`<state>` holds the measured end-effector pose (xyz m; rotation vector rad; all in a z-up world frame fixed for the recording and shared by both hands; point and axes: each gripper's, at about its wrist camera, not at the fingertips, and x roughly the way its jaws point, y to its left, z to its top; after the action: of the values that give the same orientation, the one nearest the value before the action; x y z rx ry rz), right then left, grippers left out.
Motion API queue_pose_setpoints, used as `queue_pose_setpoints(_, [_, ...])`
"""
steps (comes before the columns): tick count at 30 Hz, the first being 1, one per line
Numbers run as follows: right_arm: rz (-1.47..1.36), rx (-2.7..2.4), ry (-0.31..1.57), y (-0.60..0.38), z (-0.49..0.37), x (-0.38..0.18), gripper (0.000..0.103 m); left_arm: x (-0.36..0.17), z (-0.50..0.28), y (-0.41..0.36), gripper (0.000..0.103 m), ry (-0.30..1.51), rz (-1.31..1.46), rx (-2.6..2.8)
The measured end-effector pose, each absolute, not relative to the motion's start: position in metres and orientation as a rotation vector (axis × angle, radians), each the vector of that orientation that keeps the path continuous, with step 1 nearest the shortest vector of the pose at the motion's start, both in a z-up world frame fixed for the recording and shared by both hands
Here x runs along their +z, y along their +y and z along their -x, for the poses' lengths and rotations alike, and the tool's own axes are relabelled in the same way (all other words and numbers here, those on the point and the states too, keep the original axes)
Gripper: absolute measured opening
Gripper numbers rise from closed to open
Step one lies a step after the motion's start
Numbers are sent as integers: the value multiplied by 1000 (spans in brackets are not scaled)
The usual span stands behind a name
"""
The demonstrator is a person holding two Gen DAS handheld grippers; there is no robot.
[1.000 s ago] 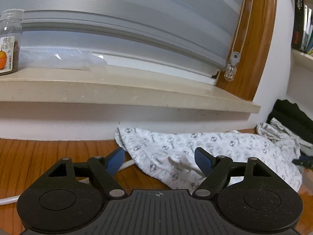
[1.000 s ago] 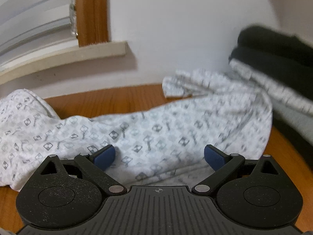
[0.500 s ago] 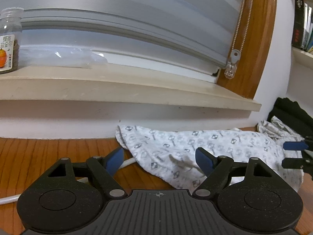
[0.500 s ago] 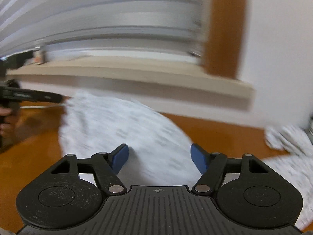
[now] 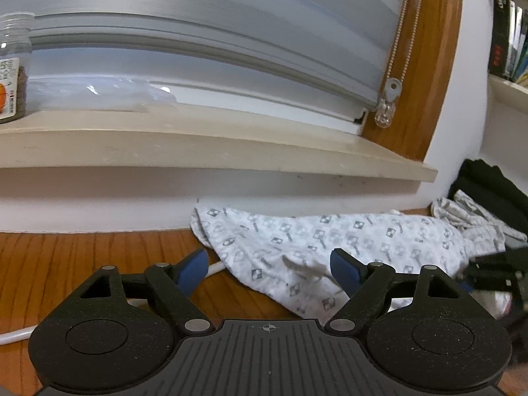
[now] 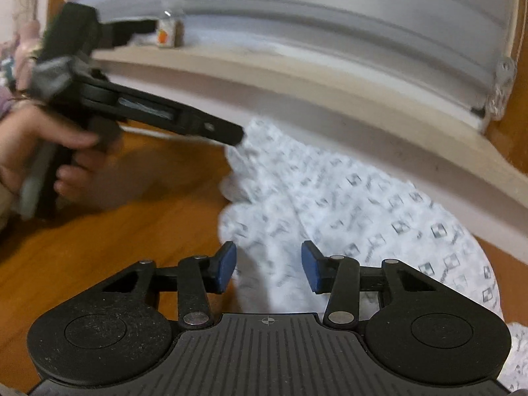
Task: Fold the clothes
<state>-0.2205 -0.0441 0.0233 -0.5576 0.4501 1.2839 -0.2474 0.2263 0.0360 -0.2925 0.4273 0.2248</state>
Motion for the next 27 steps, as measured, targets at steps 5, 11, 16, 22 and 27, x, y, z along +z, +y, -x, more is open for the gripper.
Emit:
queue_pose_setpoints(5, [500, 1275, 410, -59, 194, 39, 3, 35, 245, 223, 84, 435, 280, 214])
queue_pose_setpoints(11, [482, 1087, 294, -68, 154, 63, 3, 34, 245, 221, 84, 442, 270, 202])
queue_pose_setpoints(16, [486, 931, 321, -75, 121, 66, 4, 34, 245, 218, 84, 451, 257, 193])
queue_pose_setpoints(22, [476, 1081, 337, -85, 150, 62, 9, 35, 245, 219, 84, 450, 253, 200])
queue_pose_setpoints(27, [519, 1205, 359, -78, 187, 48, 17, 35, 246, 223, 84, 446, 270, 217])
